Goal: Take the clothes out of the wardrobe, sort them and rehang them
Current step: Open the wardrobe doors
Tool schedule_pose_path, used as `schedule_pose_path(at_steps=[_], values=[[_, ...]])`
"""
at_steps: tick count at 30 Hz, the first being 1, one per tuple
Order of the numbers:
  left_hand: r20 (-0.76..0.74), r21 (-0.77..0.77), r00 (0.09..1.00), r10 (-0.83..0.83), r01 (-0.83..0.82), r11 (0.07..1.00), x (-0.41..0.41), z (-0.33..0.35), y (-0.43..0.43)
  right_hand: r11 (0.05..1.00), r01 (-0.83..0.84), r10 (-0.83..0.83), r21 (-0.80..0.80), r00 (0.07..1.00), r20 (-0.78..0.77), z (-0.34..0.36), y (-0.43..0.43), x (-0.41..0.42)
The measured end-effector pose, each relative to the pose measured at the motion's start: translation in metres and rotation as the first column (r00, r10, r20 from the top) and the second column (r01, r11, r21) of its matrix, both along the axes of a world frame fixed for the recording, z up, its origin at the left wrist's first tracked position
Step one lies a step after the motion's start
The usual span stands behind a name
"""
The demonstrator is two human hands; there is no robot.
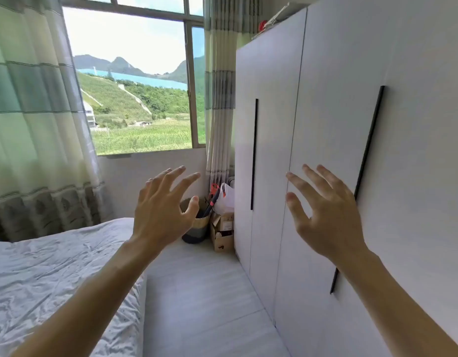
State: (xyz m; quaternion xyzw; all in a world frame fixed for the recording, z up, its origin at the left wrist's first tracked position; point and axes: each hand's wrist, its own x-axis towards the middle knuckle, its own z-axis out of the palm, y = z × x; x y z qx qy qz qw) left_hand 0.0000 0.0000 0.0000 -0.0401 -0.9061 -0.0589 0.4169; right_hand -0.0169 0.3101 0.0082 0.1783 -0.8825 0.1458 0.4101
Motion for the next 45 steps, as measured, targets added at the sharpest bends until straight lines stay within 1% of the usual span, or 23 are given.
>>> schedule_pose_path(at_steps=[1,2,6,8,12,15,18,23,28,35,38,41,43,45], values=[[0.037,0.031,0.999,-0.021,0.02,0.999,-0.018,-0.002,-0.002,1.0,-0.005,0.005,-0.002,1.0,0.022,-0.001,-0.003,-0.014],[0.053,0.065,0.999,-0.008,0.004,0.998,-0.033,-0.002,-0.003,1.0,0.008,-0.008,-0.005,0.999,0.045,-0.001,-0.006,-0.028],[0.146,0.085,0.989,-0.007,-0.006,0.996,-0.103,-0.019,-0.009,0.998,0.017,-0.025,0.068,0.994,0.105,-0.028,-0.013,-0.09],[0.189,0.105,0.982,-0.011,-0.009,0.994,-0.133,-0.03,-0.012,0.997,0.019,-0.029,0.072,0.99,0.137,-0.047,-0.012,-0.12],[0.252,0.09,0.968,-0.012,-0.011,0.996,-0.194,-0.054,-0.019,0.997,0.014,-0.028,0.071,0.982,0.189,-0.077,-0.02,-0.185],[0.287,0.077,0.958,0.019,-0.043,0.996,-0.246,-0.067,-0.024,0.998,0.007,-0.022,0.069,0.976,0.215,-0.093,-0.026,-0.239],[0.307,0.057,0.951,0.039,-0.059,0.997,-0.298,-0.076,-0.025,0.999,-0.001,-0.011,0.05,0.971,0.239,-0.108,-0.029,-0.293],[0.324,0.057,0.943,0.077,-0.1,0.993,-0.382,-0.084,-0.026,0.998,-0.05,0.06,-0.048,0.963,0.261,-0.118,-0.027,-0.384],[0.337,0.109,0.935,0.111,-0.156,0.982,-0.46,-0.094,-0.031,0.995,-0.076,0.092,-0.069,0.956,0.278,-0.119,-0.035,-0.475],[0.348,0.118,0.932,0.098,-0.147,0.982,-0.564,-0.11,-0.053,0.997,-0.075,0.082,-0.034,0.942,0.326,-0.131,-0.062,-0.579],[0.362,0.125,0.93,0.064,-0.116,0.985,-0.616,-0.114,-0.065,0.999,-0.045,0.049,-0.019,0.94,0.337,-0.141,-0.076,-0.619],[0.384,0.143,0.923,-0.004,-0.055,0.988,-0.677,-0.117,-0.079,1.0,0.016,-0.007,-0.024,0.94,0.341,-0.148,-0.092,-0.662],[0.403,0.139,0.913,-0.065,0.009,0.99,-0.72,-0.116,-0.087,0.997,0.074,-0.064,-0.015,0.939,0.338,-0.15,-0.103,-0.689],[0.425,0.193,0.892,-0.154,0.077,0.978,-0.764,-0.113,-0.091,0.991,0.13,-0.122,-0.003,0.936,0.329,-0.149,-0.114,-0.714]])
